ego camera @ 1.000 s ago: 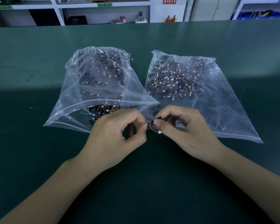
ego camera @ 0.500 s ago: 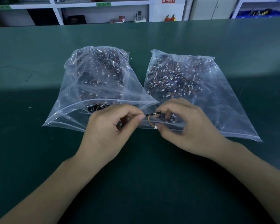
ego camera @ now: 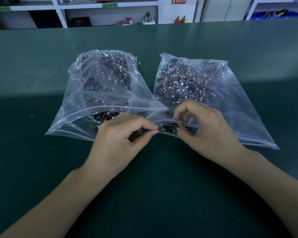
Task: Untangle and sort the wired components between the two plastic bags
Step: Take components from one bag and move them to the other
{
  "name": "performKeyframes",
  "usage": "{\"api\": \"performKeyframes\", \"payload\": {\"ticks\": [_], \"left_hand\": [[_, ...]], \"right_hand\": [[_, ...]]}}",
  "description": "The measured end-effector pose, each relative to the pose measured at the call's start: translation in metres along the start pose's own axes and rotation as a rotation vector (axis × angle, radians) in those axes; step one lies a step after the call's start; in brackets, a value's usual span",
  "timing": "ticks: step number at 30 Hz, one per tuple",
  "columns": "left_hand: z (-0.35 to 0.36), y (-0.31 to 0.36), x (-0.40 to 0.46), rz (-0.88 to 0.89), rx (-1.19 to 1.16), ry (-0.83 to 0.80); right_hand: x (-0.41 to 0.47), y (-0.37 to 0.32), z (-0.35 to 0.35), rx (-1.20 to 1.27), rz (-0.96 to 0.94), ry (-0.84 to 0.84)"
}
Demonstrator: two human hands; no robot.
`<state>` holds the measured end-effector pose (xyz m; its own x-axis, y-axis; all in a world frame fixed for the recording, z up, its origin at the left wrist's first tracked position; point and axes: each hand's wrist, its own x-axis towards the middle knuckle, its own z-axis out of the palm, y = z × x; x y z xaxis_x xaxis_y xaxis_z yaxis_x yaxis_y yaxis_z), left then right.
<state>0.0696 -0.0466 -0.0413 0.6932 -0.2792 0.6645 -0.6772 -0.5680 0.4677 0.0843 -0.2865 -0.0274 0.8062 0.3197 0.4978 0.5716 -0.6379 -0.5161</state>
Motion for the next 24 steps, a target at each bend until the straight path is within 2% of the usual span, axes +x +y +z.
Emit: {"api": "performKeyframes", "payload": {"ticks": [8,13,16,20,24], "left_hand": [[0.009,-0.003,0.008,0.118,0.212,-0.075],[0.014,0.006,0.007,0.184,0.497,-0.168],[0.014,0.009,0.006,0.188,0.476,-0.186],[0.003,0.013,0.006,0.021,0.342,-0.162],[-0.011,0.004,0.003,-0.155,0.430,-0.150]], "right_hand": [[-0.001,-0.001,0.001,0.022,-0.016,0.018],[-0.002,-0.001,0.003,0.021,-0.036,0.008],[-0.002,0.000,0.003,0.021,-0.031,0.000],[-0.001,0.002,0.004,0.023,-0.037,-0.013],[-0.002,0.001,0.005,0.029,-0.028,-0.040]]}}
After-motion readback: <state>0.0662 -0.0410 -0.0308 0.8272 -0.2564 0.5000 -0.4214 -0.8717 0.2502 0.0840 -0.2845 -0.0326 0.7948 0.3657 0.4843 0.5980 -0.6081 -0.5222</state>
